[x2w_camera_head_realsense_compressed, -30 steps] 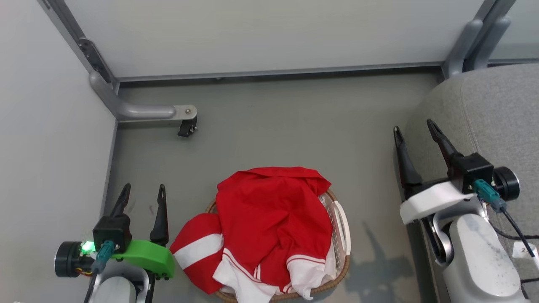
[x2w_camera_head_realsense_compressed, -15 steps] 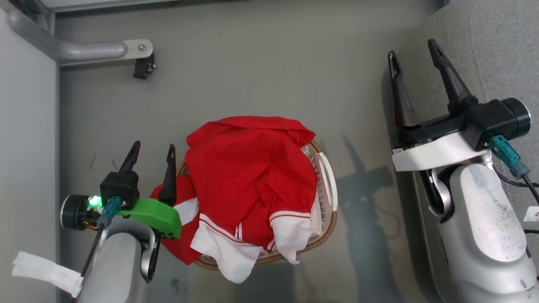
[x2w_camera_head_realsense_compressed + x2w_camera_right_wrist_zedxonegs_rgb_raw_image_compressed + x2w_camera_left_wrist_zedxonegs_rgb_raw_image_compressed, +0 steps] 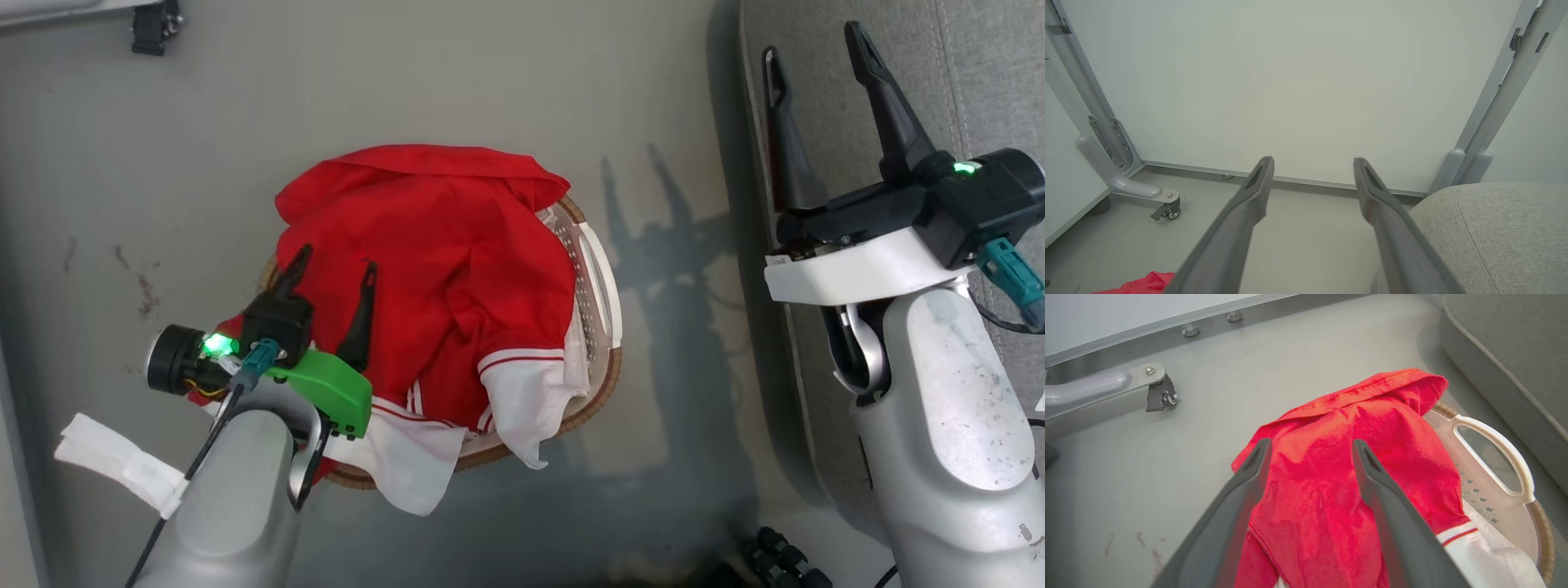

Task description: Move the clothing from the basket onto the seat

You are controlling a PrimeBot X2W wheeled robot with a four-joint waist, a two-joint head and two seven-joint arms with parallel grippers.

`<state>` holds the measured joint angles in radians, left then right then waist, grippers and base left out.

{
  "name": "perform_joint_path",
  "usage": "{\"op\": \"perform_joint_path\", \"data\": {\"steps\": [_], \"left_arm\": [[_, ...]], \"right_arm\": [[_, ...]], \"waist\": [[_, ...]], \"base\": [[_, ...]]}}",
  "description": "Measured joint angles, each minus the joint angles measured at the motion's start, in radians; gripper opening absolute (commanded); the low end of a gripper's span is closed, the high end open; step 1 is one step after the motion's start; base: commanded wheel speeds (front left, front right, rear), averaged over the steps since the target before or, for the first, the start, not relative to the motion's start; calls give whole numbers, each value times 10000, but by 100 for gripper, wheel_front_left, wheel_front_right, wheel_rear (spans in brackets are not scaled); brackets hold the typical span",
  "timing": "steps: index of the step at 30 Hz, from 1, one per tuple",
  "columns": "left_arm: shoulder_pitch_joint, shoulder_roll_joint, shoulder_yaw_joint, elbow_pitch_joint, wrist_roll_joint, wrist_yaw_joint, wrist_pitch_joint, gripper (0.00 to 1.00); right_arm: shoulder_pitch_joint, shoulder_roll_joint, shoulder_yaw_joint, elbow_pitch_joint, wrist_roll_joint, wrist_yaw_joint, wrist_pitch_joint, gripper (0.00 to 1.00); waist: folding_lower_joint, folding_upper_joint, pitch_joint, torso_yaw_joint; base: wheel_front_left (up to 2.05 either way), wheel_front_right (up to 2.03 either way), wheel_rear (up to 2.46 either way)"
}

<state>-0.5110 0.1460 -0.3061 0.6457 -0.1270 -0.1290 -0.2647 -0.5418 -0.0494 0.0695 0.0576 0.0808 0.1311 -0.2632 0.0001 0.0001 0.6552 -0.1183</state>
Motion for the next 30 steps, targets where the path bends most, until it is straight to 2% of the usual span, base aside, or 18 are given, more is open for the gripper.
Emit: {"op": "perform_joint_path", "data": {"steps": [15,30], "left_arm": [[-1313,362,-2115,619,-424,0,0,100],[-2162,240,-3841,2096,-1436,0,0,100]], "right_arm": [[-125,-2,52,-263,245,0,0,100],[-132,2,25,-518,105,0,0,100]], "waist": [[-1,0,1630,-594],[-1,0,2798,-1016]], "base": [[0,0,0],[0,0,0]]}}
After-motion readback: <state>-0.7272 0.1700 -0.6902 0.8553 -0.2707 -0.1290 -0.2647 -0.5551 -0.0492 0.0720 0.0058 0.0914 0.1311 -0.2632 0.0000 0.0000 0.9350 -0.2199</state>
